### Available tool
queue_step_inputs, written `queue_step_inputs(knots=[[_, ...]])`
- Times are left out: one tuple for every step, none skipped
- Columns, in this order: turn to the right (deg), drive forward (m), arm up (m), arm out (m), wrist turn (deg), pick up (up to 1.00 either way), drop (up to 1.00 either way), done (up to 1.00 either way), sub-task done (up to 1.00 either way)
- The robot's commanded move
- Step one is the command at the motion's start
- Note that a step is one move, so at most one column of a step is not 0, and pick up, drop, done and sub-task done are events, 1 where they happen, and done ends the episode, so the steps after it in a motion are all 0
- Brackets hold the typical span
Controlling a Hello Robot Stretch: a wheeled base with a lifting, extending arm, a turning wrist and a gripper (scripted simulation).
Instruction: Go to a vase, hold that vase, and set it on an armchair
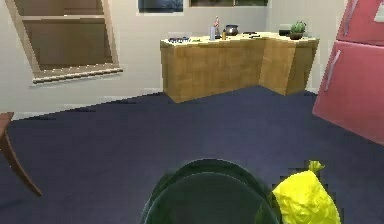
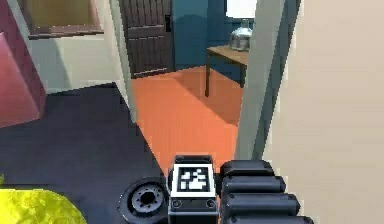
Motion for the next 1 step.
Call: queue_step_inputs(knots=[[0.0, 1.0, 0.0, 0.0, 0.0, 0.0, 0.0, 0.0, 0.0]])
